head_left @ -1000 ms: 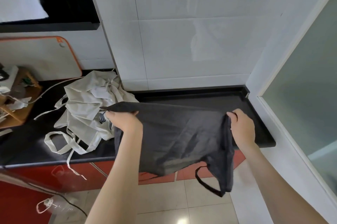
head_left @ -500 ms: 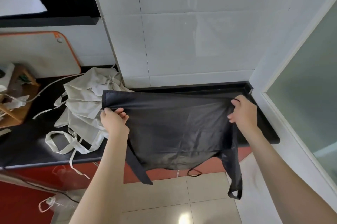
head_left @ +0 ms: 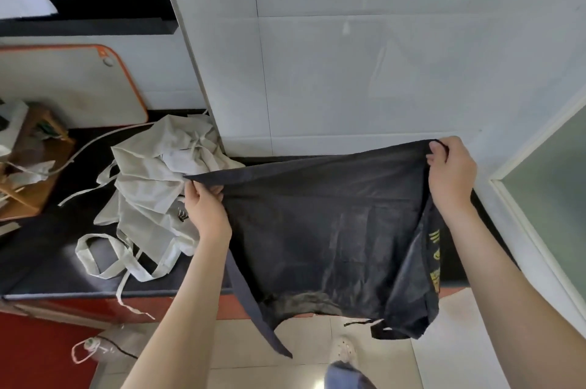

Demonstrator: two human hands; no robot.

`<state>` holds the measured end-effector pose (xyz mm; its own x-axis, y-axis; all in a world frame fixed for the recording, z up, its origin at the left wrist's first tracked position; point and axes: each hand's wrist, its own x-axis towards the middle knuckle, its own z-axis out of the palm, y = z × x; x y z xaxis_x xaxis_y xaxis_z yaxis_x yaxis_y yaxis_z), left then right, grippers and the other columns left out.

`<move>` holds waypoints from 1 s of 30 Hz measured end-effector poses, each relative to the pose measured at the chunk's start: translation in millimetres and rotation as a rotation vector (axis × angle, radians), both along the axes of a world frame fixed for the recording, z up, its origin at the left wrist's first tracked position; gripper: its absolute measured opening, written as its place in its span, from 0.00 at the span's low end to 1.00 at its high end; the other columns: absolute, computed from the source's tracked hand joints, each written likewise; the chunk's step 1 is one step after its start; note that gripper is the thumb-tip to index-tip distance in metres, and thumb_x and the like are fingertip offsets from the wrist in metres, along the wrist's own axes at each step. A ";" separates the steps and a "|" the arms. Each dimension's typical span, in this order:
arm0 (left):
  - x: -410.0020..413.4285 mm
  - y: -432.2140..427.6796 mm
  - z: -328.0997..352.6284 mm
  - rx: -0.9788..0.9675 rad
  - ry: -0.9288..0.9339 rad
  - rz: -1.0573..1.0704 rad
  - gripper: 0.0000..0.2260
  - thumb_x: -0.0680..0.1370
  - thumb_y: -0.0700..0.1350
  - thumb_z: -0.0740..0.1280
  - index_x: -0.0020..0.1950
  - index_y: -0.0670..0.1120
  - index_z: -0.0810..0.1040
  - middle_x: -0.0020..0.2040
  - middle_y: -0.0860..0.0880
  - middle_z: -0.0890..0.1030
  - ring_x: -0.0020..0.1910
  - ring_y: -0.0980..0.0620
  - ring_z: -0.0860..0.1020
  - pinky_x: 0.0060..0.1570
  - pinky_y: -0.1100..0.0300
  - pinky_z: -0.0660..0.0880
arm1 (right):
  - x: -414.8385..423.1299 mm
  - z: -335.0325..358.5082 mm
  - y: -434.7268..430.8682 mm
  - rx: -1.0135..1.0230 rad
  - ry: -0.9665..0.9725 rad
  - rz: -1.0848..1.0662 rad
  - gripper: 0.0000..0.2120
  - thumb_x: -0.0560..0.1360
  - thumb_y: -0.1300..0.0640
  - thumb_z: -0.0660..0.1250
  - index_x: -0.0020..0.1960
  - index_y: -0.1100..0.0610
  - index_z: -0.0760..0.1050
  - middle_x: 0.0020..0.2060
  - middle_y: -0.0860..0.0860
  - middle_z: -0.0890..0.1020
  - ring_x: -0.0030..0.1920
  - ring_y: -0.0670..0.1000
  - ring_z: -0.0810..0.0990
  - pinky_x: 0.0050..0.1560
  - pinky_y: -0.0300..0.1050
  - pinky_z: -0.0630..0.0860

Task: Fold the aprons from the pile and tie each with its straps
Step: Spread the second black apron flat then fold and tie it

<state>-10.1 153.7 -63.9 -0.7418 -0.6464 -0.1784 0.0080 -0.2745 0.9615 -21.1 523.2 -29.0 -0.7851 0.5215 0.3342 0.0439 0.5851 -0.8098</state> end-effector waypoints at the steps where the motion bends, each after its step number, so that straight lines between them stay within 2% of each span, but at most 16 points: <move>1: -4.3 2.2 -0.1 0.023 -0.013 0.003 0.13 0.84 0.46 0.52 0.47 0.55 0.74 0.47 0.49 0.79 0.46 0.51 0.79 0.49 0.59 0.78 | -8.5 -4.2 0.8 0.002 -0.018 0.009 0.11 0.82 0.56 0.57 0.53 0.62 0.74 0.45 0.56 0.80 0.46 0.54 0.80 0.47 0.44 0.72; 4: -34.2 7.7 -8.6 0.084 -0.093 0.065 0.11 0.84 0.47 0.52 0.47 0.52 0.72 0.43 0.44 0.79 0.35 0.49 0.79 0.34 0.58 0.80 | -46.8 -21.5 3.5 -0.019 -0.076 0.073 0.10 0.82 0.56 0.57 0.53 0.61 0.74 0.44 0.53 0.79 0.46 0.53 0.79 0.46 0.43 0.69; 6: -51.3 9.1 -6.8 0.121 -0.115 0.099 0.09 0.85 0.47 0.52 0.51 0.48 0.71 0.39 0.44 0.79 0.31 0.50 0.79 0.30 0.60 0.79 | -67.1 -35.4 2.7 -0.051 -0.113 0.111 0.10 0.82 0.57 0.57 0.52 0.62 0.74 0.44 0.54 0.79 0.47 0.54 0.79 0.46 0.43 0.69; 8: -66.9 8.7 -6.9 0.125 -0.123 0.134 0.08 0.85 0.46 0.52 0.56 0.45 0.69 0.40 0.43 0.79 0.34 0.48 0.80 0.34 0.59 0.80 | -88.0 -51.3 1.9 -0.061 -0.154 0.151 0.10 0.83 0.57 0.57 0.50 0.62 0.73 0.43 0.54 0.78 0.47 0.55 0.78 0.46 0.46 0.71; 10: -81.5 3.9 -17.2 0.076 -0.171 0.168 0.09 0.85 0.46 0.52 0.54 0.46 0.70 0.42 0.42 0.79 0.39 0.48 0.80 0.42 0.55 0.81 | -112.4 -63.6 -4.8 -0.027 -0.204 0.211 0.11 0.83 0.57 0.56 0.50 0.62 0.73 0.44 0.55 0.77 0.46 0.56 0.76 0.45 0.47 0.70; 13: -92.1 -14.9 -45.5 -0.181 -0.331 0.145 0.10 0.81 0.54 0.53 0.47 0.56 0.73 0.48 0.48 0.80 0.51 0.47 0.79 0.59 0.46 0.76 | -140.9 -82.9 -21.7 0.055 -0.286 0.312 0.09 0.83 0.58 0.56 0.52 0.63 0.72 0.49 0.57 0.74 0.47 0.53 0.73 0.48 0.44 0.67; 14: -91.6 -19.5 -53.3 -0.290 -0.407 0.076 0.09 0.79 0.55 0.54 0.47 0.60 0.73 0.51 0.49 0.80 0.54 0.46 0.77 0.63 0.46 0.72 | -144.2 -86.5 -26.2 0.078 -0.308 0.347 0.08 0.83 0.59 0.56 0.53 0.63 0.71 0.51 0.58 0.73 0.47 0.53 0.72 0.49 0.44 0.68; 16: -92.4 -19.6 -66.3 -0.451 -0.501 -0.173 0.10 0.81 0.51 0.56 0.61 0.62 0.69 0.57 0.51 0.77 0.58 0.47 0.73 0.64 0.51 0.67 | -156.3 -102.7 -35.0 0.129 -0.403 0.425 0.10 0.82 0.59 0.58 0.59 0.64 0.70 0.57 0.58 0.71 0.52 0.55 0.74 0.54 0.46 0.71; 17: -93.7 -16.5 -73.3 -0.464 -0.479 -0.326 0.19 0.82 0.48 0.60 0.72 0.58 0.61 0.64 0.50 0.74 0.64 0.47 0.71 0.67 0.50 0.66 | -159.5 -110.6 -39.6 0.175 -0.490 0.464 0.15 0.81 0.58 0.60 0.66 0.63 0.67 0.63 0.58 0.69 0.59 0.57 0.73 0.60 0.48 0.70; 18: -97.4 -15.0 -85.5 -0.458 -0.437 -0.472 0.31 0.80 0.45 0.65 0.77 0.54 0.50 0.71 0.49 0.67 0.70 0.49 0.66 0.71 0.50 0.63 | -160.9 -119.7 -44.6 0.227 -0.595 0.500 0.24 0.80 0.56 0.62 0.73 0.61 0.60 0.70 0.59 0.63 0.65 0.59 0.70 0.65 0.51 0.68; 19: -98.5 -10.9 -92.0 -0.491 -0.474 -0.593 0.42 0.77 0.44 0.69 0.78 0.50 0.41 0.74 0.47 0.60 0.74 0.49 0.60 0.74 0.49 0.59 | -159.3 -129.2 -50.2 0.287 -0.696 0.516 0.33 0.79 0.55 0.64 0.77 0.59 0.50 0.75 0.59 0.57 0.69 0.62 0.67 0.67 0.55 0.67; 21: -99.7 -6.2 -107.8 -0.762 -0.646 -0.808 0.53 0.74 0.48 0.74 0.77 0.48 0.31 0.77 0.42 0.53 0.77 0.43 0.52 0.75 0.46 0.49 | -147.7 -143.6 -63.3 0.430 -0.840 0.499 0.44 0.78 0.53 0.65 0.78 0.52 0.35 0.78 0.58 0.46 0.68 0.68 0.67 0.66 0.59 0.69; 23: -97.4 3.6 -114.9 -1.094 -0.773 -0.946 0.55 0.73 0.56 0.71 0.73 0.47 0.25 0.75 0.38 0.58 0.76 0.39 0.53 0.73 0.43 0.41 | -130.7 -150.9 -82.7 0.547 -0.855 0.458 0.47 0.77 0.52 0.65 0.76 0.48 0.29 0.78 0.57 0.42 0.67 0.69 0.67 0.63 0.59 0.72; 26: -97.8 15.7 -121.5 -1.391 -0.734 -1.093 0.54 0.74 0.65 0.64 0.66 0.48 0.18 0.66 0.40 0.71 0.71 0.42 0.63 0.72 0.37 0.41 | -107.2 -155.7 -117.5 0.654 -0.720 0.567 0.44 0.78 0.47 0.62 0.77 0.49 0.30 0.78 0.58 0.45 0.70 0.63 0.66 0.64 0.55 0.73; 28: -99.5 18.5 -130.5 -1.484 -0.719 -1.139 0.49 0.76 0.67 0.59 0.65 0.49 0.18 0.65 0.39 0.73 0.69 0.42 0.66 0.72 0.35 0.44 | -92.8 -168.9 -136.2 0.677 -0.764 0.771 0.39 0.80 0.42 0.55 0.77 0.48 0.30 0.79 0.53 0.42 0.77 0.59 0.54 0.74 0.57 0.60; 30: -102.0 21.1 -135.4 -1.518 -0.671 -1.138 0.44 0.78 0.66 0.55 0.67 0.50 0.19 0.67 0.38 0.72 0.71 0.42 0.64 0.71 0.35 0.44 | -80.1 -189.3 -142.0 0.686 -0.934 0.861 0.33 0.79 0.36 0.44 0.75 0.44 0.29 0.76 0.46 0.35 0.78 0.54 0.38 0.76 0.61 0.42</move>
<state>-112.1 174.9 -199.3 -0.9030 0.1168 -0.4135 0.0596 0.9871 0.1487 -101.2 381.2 -218.3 -0.8345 -0.2670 -0.4820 -0.1695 0.9567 -0.2365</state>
